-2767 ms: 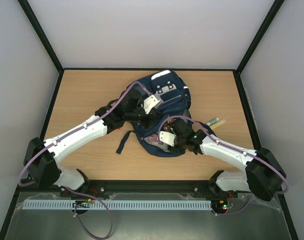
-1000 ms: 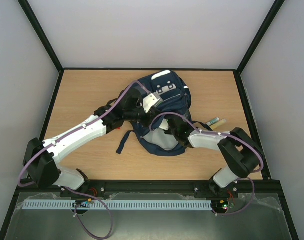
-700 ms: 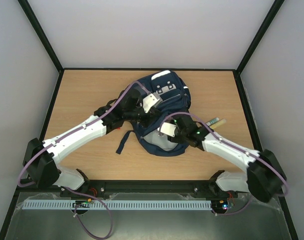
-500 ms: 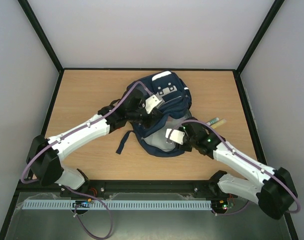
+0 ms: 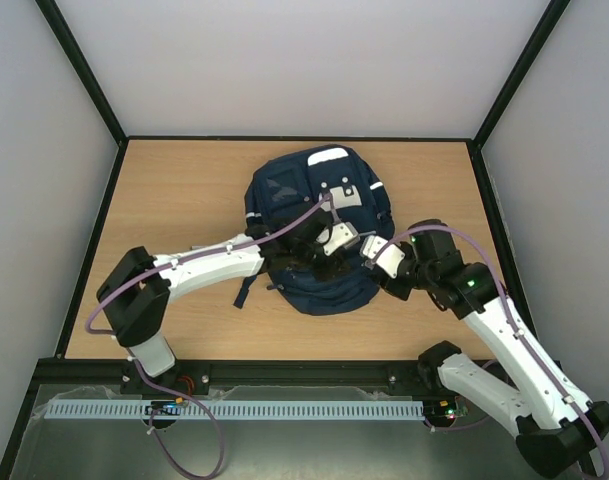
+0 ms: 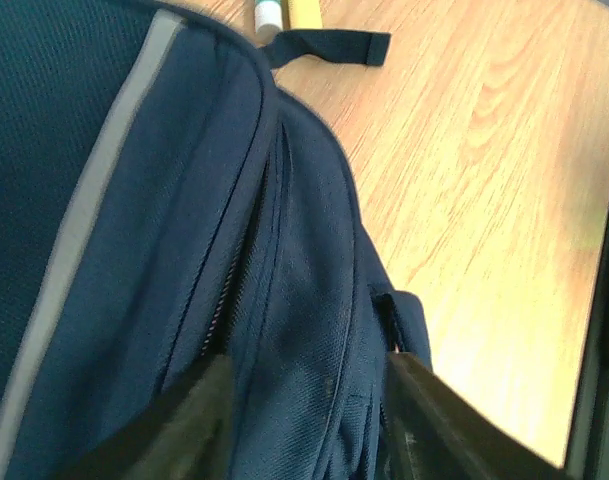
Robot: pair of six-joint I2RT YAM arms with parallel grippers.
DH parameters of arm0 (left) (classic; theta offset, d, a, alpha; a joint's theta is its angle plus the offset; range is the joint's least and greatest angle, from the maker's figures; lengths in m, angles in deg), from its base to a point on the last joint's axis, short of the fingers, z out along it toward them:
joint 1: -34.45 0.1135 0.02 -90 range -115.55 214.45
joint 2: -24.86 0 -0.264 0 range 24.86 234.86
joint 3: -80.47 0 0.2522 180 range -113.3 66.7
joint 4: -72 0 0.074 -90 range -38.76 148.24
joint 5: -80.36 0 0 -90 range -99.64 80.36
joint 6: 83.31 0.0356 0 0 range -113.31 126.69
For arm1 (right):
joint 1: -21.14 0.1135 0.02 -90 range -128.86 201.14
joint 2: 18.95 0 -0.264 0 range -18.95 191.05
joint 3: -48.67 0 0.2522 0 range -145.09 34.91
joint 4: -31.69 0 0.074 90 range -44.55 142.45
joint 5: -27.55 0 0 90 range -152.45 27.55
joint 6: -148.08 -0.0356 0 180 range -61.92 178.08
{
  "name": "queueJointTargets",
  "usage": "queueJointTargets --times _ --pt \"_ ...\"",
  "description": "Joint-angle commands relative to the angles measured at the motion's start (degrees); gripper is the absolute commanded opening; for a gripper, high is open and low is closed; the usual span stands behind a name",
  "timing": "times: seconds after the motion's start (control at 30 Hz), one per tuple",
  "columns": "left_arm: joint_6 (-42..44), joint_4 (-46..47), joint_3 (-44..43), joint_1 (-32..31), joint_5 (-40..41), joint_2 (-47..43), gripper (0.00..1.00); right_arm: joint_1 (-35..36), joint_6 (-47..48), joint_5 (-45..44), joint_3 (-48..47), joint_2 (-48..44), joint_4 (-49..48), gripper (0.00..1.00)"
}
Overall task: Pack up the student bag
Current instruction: Adjust the student bag at the center of the board.
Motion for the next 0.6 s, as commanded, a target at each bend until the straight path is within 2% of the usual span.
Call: queueJointTargets --times 0.0,0.07,0.1,0.33,0.47,0.57 --pt "-2.1 -0.5 -0.7 -1.7 8.0 -3.9 0.50 -1.8 -7.9 5.3 -2.8 0.9 3.6 0.46" --pt "-3.2 0.2 1.3 -2.5 10.7 -8.2 0.66 -2.8 -10.4 7.0 -3.2 2.3 2.1 0.46" --pt "-4.1 0.5 2.6 -2.6 11.7 -10.6 0.69 -3.4 -12.1 8.0 -3.3 3.0 1.0 0.46" --pt "-10.3 -0.2 16.1 -2.0 18.1 -28.6 0.72 -4.5 -21.3 15.6 -4.6 10.4 -9.6 0.51" --pt "-17.4 -1.4 25.5 2.1 16.9 -36.0 0.73 -4.4 -22.5 21.3 -5.0 18.1 -13.3 0.52" --pt "-22.2 -1.6 32.5 6.4 12.7 -39.1 0.74 -4.4 -22.2 25.3 -6.4 24.3 -13.4 0.53"
